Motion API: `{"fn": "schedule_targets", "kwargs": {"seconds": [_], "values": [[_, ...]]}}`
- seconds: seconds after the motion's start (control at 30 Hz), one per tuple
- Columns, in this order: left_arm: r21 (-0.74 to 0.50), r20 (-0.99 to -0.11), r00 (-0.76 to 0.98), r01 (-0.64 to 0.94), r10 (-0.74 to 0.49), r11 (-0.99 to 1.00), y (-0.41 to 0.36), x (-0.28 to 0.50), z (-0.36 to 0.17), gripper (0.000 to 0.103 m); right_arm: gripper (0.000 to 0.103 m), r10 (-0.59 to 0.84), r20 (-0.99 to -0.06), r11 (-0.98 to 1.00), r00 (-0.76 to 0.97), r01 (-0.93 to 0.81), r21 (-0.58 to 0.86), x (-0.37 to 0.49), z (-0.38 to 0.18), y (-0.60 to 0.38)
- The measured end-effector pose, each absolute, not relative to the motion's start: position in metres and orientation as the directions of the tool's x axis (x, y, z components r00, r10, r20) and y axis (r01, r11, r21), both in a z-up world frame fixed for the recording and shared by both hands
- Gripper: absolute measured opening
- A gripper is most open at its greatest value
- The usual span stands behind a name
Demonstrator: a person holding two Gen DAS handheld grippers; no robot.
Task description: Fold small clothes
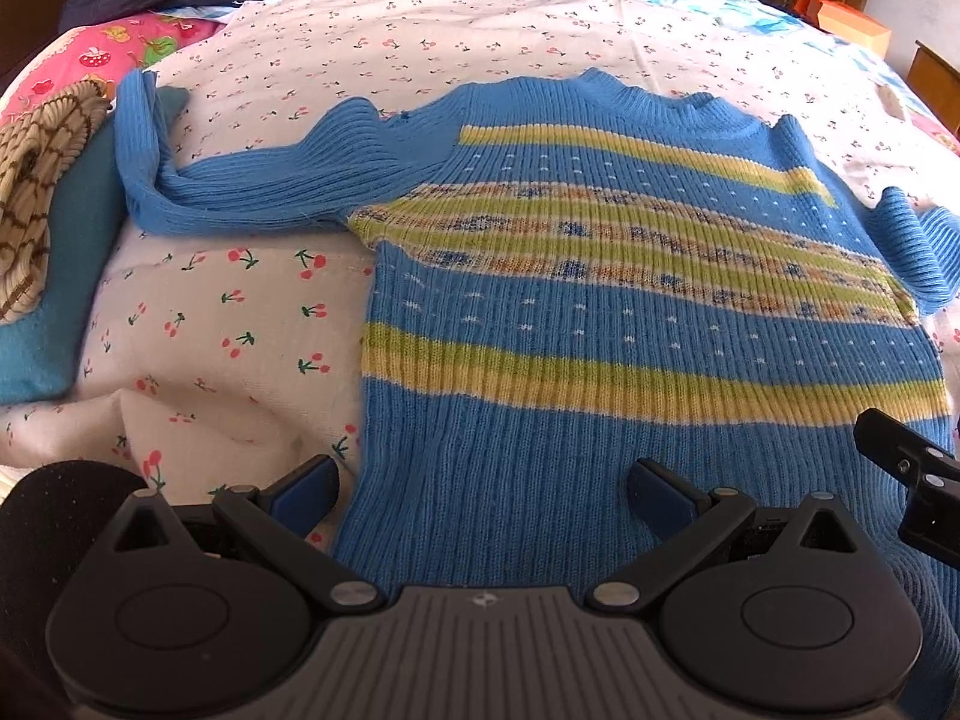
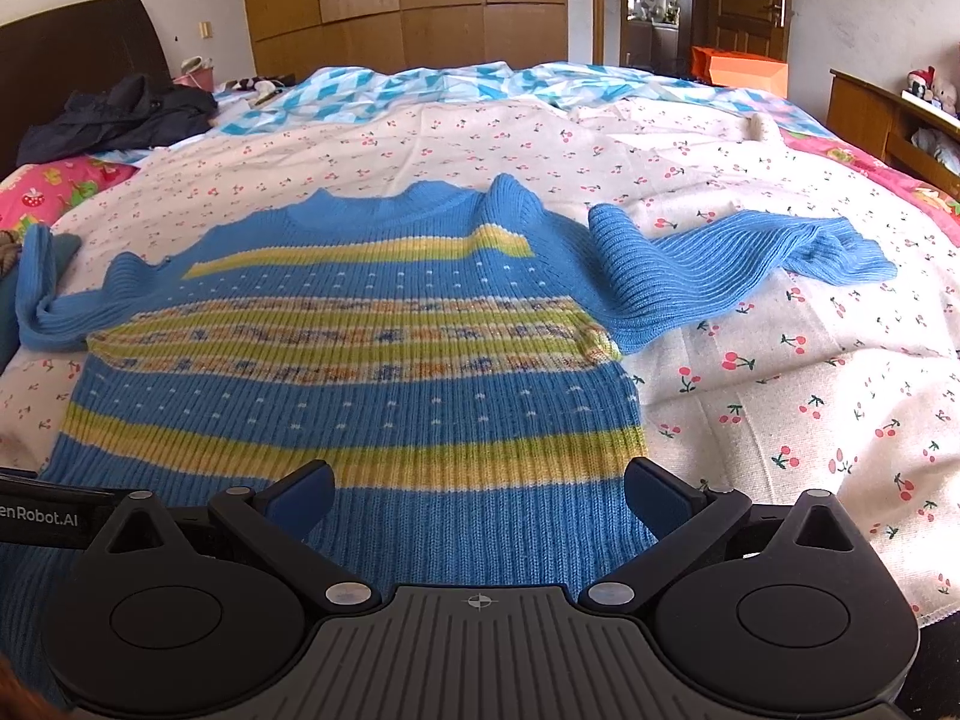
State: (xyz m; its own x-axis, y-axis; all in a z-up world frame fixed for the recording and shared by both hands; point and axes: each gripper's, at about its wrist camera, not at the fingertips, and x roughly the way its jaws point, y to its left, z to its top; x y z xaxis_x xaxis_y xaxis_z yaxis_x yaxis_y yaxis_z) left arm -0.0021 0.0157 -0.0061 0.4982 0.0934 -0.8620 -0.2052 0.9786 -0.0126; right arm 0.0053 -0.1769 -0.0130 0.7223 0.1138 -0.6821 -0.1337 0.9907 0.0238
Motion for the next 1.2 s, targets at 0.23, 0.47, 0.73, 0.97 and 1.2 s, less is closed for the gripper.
{"fn": "schedule_targets", "kwargs": {"seconds": [0.23, 0.47, 0.73, 0.97, 1.2], "values": [[-0.015, -0.863, 0.497, -0.206, 0.091, 0.978, 0.016, -0.001, -0.006, 0.103, 0.103, 0.114, -0.686, 0.991, 0.718, -0.135, 0.023, 0.006, -0.015, -0.176], [-0.018, -0.864, 0.496, -0.208, 0.089, 0.978, 0.017, -0.001, -0.007, 0.103, 0.103, 0.116, -0.689, 0.99, 0.715, -0.137, 0.025, 0.006, -0.016, -0.176], [-0.03, -0.866, 0.493, -0.222, 0.085, 0.975, 0.02, -0.003, -0.004, 0.103, 0.103, 0.124, -0.682, 0.99, 0.72, -0.141, 0.031, 0.006, -0.014, -0.176], [-0.033, -0.86, 0.503, -0.232, 0.091, 0.972, 0.02, -0.006, 0.002, 0.103, 0.103, 0.099, -0.671, 0.991, 0.735, -0.131, 0.003, 0.005, -0.011, -0.177], [-0.009, -0.844, 0.524, -0.237, 0.12, 0.972, 0.019, -0.011, 0.014, 0.103, 0.103, 0.095, -0.661, 0.993, 0.744, -0.122, 0.005, 0.006, -0.007, -0.182]]}}
